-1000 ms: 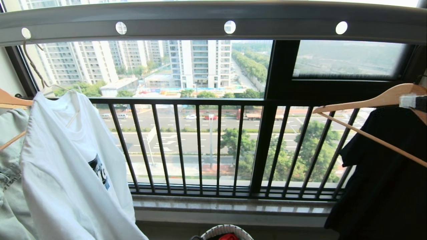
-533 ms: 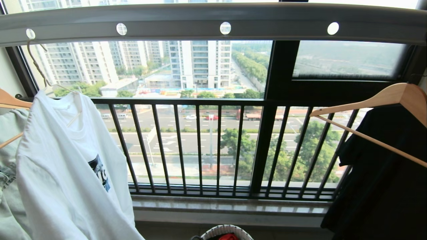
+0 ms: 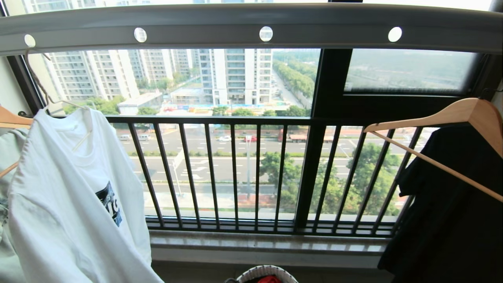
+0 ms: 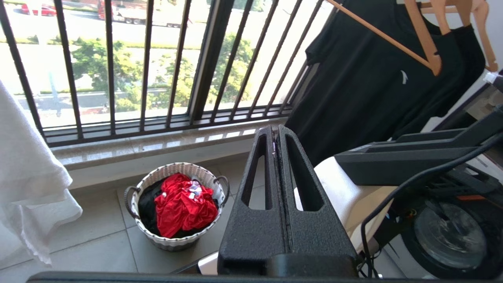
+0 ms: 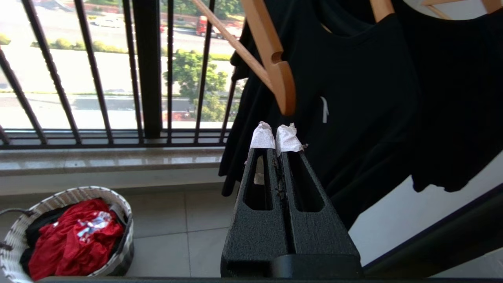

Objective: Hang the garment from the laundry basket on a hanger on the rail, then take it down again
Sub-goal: Take the clothes off the clothes rack

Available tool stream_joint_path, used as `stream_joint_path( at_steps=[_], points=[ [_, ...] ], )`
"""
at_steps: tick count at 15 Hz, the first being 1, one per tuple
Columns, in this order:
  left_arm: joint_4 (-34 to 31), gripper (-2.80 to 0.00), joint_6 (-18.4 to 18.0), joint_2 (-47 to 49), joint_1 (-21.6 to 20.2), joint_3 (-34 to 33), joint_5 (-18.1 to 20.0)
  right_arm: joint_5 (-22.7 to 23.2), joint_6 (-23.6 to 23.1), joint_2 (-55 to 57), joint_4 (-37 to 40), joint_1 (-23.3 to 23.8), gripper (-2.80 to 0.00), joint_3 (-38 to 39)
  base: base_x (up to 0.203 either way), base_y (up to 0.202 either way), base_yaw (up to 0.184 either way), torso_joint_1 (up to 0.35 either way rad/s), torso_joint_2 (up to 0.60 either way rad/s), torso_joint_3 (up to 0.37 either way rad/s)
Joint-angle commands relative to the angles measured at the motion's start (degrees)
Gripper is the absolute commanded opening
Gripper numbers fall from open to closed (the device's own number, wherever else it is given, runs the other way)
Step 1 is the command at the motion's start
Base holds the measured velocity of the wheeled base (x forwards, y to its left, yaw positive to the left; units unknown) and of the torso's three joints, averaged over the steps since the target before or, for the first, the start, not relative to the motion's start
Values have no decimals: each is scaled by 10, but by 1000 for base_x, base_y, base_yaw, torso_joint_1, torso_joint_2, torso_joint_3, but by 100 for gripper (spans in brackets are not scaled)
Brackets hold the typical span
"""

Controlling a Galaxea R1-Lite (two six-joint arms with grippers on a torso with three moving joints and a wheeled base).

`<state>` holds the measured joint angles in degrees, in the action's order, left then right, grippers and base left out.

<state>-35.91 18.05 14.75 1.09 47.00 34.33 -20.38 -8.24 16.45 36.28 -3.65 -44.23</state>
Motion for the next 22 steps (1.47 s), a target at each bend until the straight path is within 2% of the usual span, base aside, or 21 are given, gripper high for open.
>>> stream_joint_path(
  at_steps=[1, 3, 6, 8, 9, 13, 16, 20, 21, 22],
  points=[
    [8, -280, -2, -13, 5, -20, -62, 95, -4, -98, -40, 19, -280, 130, 0, 0, 0, 0, 0, 0],
    [33, -280, -3, -15, 5, -37, -119, 150, 2, -141, -126, 24, -280, 256, 0, 0, 0, 0, 0, 0],
    [62, -280, -20, -16, 5, -49, -213, 186, 18, -157, -325, 27, -280, 422, 0, 0, 0, 0, 0, 0],
    [81, -280, -61, -31, 3, -76, -290, 206, 23, -163, -346, 28, -280, 442, 0, 0, 0, 0, 0, 0],
    [87, -280, -85, -41, 2, -90, -315, 213, 23, -164, -349, 29, -280, 439, 0, 0, 0, 0, 0, 0],
    [90, -280, -125, -87, -3, -131, -324, 218, 24, -164, -350, 29, -280, 439, 0, 0, 0, 0, 0, 0],
    [111, -280, -213, -142, -5, -230, -331, 216, 49, -164, -351, 29, -280, 439, 0, 0, 0, 0, 0, 0],
    [318, -280, -271, -146, -6, -417, -354, 214, 56, -164, -357, 29, -280, 441, 0, 0, 0, 0, 0, 0],
    [385, -280, -282, -146, -6, -455, -356, 214, 56, -164, -357, 29, -280, 441, 0, 0, 0, 0, 0, 0],
    [415, -280, -285, -146, -6, -470, -357, 214, 56, -164, -357, 29, -280, 441, 0, 0, 0, 0, 0, 0]
  ],
)
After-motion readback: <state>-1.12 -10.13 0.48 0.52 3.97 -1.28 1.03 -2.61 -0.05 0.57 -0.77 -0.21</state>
